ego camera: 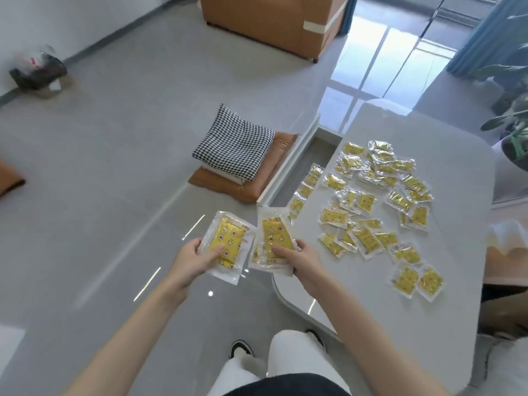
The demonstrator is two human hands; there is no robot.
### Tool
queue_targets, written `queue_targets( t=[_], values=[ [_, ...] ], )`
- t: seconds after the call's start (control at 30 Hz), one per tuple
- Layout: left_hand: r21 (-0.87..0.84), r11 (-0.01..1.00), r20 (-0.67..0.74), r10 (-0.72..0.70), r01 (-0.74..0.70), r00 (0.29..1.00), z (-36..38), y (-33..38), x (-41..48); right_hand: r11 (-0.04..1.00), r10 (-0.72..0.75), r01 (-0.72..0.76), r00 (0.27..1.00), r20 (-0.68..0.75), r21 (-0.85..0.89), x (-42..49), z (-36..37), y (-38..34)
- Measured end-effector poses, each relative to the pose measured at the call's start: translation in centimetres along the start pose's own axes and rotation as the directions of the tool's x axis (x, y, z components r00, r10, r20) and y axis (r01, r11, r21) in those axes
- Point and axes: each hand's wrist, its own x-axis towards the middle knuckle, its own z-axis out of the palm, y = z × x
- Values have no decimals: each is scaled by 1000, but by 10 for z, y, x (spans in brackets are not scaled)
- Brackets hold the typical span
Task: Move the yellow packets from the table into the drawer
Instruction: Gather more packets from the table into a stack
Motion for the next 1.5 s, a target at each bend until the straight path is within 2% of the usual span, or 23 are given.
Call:
queue_targets(
  t=[0.17, 0.37, 0.6, 0.83, 1.07, 1.2, 1.37, 1.5],
  values=[
    [-54, 998, 12, -19, 20, 1000, -51, 28, 25, 999, -33, 33, 999, -31, 5, 11, 53, -28],
    [-166, 978, 73, -114, 125, 991, -90, 78, 87, 999, -13, 15, 999, -45, 43, 59, 101, -65],
    [-150, 978, 79, -133, 144, 988, -121, 161, 188, 990, 50, -41, 997, -63, 134, 147, 155, -132],
    [-8, 991, 156, -131, 133, 979, -139, 243, 289, 964, 93, -62, 990, -109, 257, 228, 185, -219],
    [163, 978, 330, -175, 127, 928, -98, 297, 377, 907, 148, -26, 954, -259, 420, 273, 166, -250],
    [263, 960, 438, -206, 95, 875, -59, 328, 423, 842, 222, 14, 902, -371, 539, 286, 151, -257],
    [467, 884, 523, -278, 3, 806, -4, 371, 477, 750, 332, 102, 796, -506, 654, 293, 141, -261],
    [584, 800, 591, -301, -139, 749, 39, 400, 513, 672, 395, 196, 720, -570, 714, 298, 141, -269]
  ],
)
